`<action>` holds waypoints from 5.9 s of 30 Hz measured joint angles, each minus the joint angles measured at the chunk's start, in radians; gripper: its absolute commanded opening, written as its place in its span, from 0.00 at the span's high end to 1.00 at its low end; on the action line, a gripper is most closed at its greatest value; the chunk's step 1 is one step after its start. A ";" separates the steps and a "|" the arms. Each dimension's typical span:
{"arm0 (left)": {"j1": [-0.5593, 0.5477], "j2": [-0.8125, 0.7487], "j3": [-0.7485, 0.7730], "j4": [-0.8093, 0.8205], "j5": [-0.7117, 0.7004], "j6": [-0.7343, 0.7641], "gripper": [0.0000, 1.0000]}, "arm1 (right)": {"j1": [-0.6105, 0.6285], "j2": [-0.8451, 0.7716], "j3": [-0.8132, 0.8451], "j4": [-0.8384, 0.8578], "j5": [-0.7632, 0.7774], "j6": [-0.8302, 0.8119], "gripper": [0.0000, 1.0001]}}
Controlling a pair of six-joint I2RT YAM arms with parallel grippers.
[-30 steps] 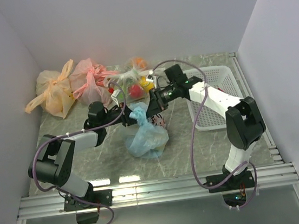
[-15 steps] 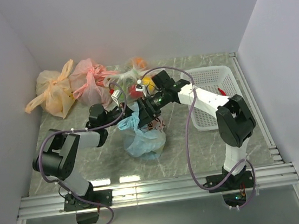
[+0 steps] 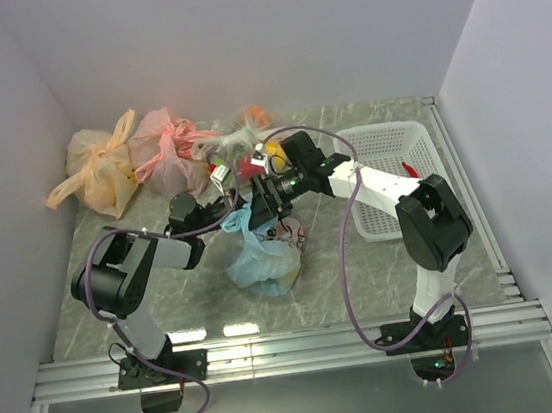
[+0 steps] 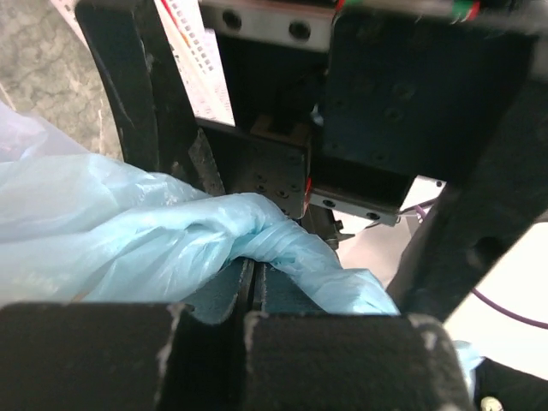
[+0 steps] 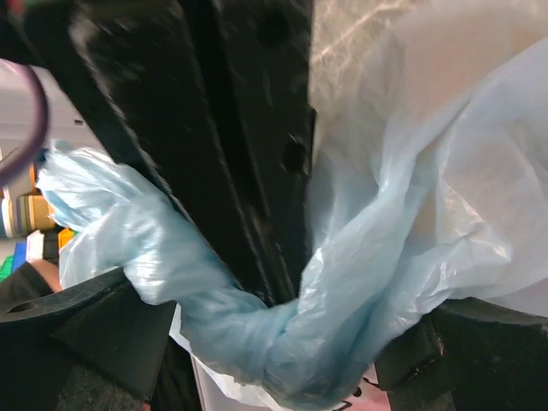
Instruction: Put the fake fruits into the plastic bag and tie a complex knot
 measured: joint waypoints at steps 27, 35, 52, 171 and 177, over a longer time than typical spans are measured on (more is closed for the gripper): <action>0.003 -0.201 0.124 -0.705 0.174 0.666 1.00 | -0.005 0.003 0.072 0.034 -0.030 -0.030 0.19; 0.002 -0.155 0.029 -0.323 0.164 0.377 1.00 | -0.003 0.003 0.072 0.023 -0.028 -0.039 0.10; -0.005 -0.156 0.004 -0.241 0.161 0.308 1.00 | -0.131 -0.067 0.092 -0.487 -0.108 -0.435 0.13; 0.077 -0.148 0.056 -0.504 0.190 0.539 1.00 | -0.118 -0.168 -0.102 -0.089 -0.075 -0.064 0.60; 0.013 -0.036 0.056 -0.254 0.194 0.356 1.00 | -0.097 -0.142 -0.093 -0.033 -0.074 -0.014 0.68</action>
